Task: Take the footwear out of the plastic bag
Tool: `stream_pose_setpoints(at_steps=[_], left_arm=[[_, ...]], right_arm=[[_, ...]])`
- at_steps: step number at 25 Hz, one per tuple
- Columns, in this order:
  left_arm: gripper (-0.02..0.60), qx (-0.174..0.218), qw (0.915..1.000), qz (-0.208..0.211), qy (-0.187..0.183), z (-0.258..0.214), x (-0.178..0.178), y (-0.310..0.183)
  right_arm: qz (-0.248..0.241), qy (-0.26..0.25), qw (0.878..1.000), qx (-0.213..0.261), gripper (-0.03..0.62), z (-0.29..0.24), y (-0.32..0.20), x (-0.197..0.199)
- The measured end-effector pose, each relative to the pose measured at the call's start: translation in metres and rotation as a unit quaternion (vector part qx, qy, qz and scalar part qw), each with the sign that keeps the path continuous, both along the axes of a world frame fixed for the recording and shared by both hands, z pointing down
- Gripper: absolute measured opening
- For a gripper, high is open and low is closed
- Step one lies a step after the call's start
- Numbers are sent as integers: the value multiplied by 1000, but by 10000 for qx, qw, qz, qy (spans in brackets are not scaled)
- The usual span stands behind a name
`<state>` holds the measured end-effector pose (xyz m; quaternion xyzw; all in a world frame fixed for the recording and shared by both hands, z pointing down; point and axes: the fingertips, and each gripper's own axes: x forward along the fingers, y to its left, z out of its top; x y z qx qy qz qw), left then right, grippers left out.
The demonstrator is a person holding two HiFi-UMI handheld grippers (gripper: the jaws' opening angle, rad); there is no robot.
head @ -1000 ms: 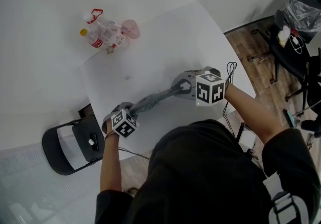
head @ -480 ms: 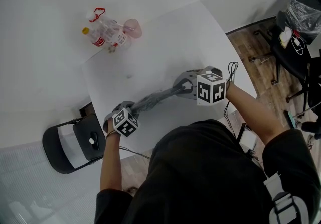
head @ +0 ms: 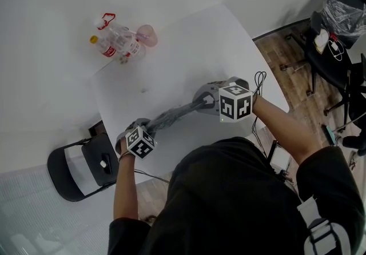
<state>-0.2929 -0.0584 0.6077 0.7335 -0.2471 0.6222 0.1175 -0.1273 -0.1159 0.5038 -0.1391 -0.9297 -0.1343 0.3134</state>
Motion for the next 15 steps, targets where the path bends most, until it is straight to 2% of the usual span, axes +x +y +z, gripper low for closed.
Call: stream_pose_setpoints(at_steps=[9, 15], left_arm=[[114, 166, 9998, 94, -64, -5, 2, -2], [114, 991, 9949, 133, -105, -60, 1, -20]], right_arm=[[-19, -31, 9999, 152, 78, -4, 0, 1], [-146, -374, 9966, 723, 77, -58, -10, 3]])
